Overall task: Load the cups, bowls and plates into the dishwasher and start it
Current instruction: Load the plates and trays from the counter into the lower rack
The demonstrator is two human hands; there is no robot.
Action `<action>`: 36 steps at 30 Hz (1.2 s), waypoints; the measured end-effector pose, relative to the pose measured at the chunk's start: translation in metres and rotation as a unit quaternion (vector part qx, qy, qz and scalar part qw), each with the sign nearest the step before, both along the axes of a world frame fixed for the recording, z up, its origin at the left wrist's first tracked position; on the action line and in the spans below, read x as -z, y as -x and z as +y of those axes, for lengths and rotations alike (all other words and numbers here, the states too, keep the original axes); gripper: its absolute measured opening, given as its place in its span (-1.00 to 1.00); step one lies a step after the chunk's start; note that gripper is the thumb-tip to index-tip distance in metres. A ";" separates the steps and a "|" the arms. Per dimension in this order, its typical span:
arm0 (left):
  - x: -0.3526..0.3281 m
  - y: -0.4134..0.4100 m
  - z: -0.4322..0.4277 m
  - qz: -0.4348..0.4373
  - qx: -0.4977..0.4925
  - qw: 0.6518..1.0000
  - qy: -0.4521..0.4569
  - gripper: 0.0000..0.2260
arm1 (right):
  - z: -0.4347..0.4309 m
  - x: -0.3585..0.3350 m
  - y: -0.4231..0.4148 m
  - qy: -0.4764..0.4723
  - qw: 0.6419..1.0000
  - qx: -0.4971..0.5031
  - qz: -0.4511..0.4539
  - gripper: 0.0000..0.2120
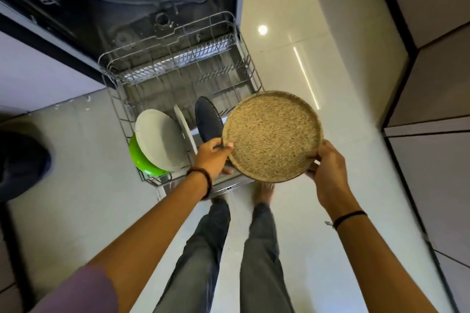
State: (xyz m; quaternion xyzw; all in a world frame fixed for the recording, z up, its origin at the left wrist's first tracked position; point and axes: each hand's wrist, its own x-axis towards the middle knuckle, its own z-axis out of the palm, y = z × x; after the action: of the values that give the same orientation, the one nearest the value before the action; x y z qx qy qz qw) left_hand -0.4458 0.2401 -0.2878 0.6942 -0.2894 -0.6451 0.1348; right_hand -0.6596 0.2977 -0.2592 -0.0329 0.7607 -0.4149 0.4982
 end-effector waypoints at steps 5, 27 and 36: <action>0.036 0.023 0.002 0.012 -0.029 0.998 -0.059 -0.87 | -0.020 0.030 0.029 -0.007 0.998 -0.064 0.019 -0.80; 0.102 0.014 0.053 -0.018 -0.113 0.993 -0.042 -0.85 | -0.098 0.118 -0.012 0.161 0.851 -0.410 0.286 -0.78; 0.108 -0.017 0.049 -0.027 -0.103 0.994 -0.031 -0.86 | -0.103 0.143 -0.042 0.127 0.848 -0.447 0.254 -0.81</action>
State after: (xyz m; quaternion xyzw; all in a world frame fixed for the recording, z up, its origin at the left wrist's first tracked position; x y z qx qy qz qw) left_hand -0.4283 0.2895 -0.3959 0.7411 -0.1998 -0.6175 0.1718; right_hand -0.6174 0.1942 -0.4024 -0.5369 0.7042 -0.2174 0.4106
